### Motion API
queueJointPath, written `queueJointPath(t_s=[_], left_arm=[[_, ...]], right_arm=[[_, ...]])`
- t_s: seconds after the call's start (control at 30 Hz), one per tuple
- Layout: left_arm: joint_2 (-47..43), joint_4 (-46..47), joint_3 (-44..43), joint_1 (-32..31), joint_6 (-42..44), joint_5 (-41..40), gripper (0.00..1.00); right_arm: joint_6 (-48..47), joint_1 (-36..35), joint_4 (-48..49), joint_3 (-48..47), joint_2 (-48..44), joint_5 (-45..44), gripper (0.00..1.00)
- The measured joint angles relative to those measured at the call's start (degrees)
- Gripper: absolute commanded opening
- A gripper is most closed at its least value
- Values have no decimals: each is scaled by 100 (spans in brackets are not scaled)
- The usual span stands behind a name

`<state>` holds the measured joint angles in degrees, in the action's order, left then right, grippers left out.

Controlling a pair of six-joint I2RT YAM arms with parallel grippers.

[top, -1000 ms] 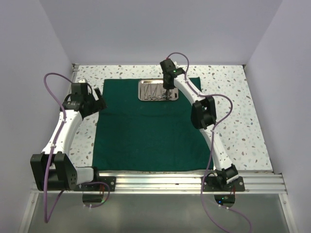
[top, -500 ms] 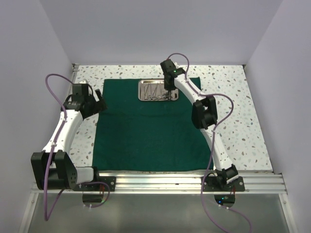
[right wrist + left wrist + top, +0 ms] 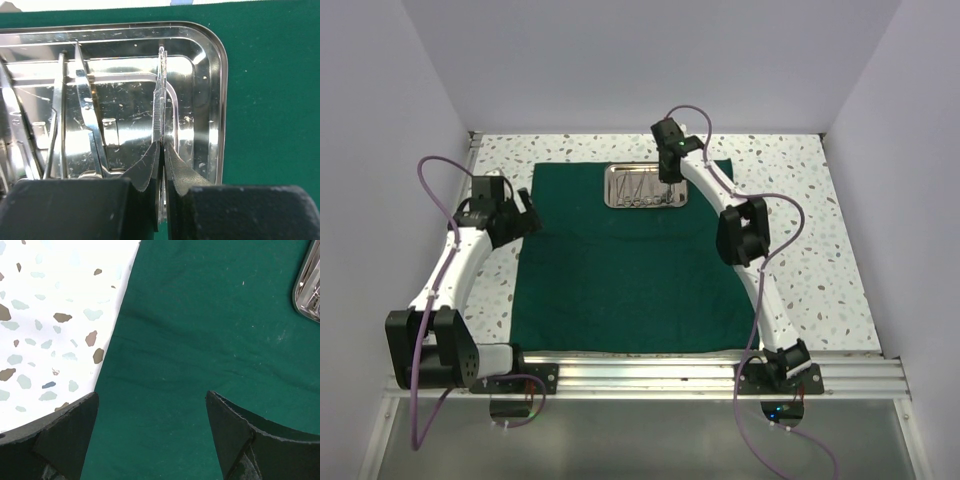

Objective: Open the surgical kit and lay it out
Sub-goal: Pick up the medical item from the container.

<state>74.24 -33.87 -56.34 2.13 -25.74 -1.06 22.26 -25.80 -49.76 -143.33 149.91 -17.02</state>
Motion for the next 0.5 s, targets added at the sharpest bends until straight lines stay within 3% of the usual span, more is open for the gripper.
queueJointPath(t_s=[0.27,0.4,0.5], left_arm=[[186,11,-11,0,28,63,93],[319,59,-24,0,98,138,93],[448,133,-37,0,133,212,93]], right_arm=[[72,11,-2,339,-560,166,0],[160,26,66,1399,-1449,516,0],[238,26,343,2800,-2487,807,0]])
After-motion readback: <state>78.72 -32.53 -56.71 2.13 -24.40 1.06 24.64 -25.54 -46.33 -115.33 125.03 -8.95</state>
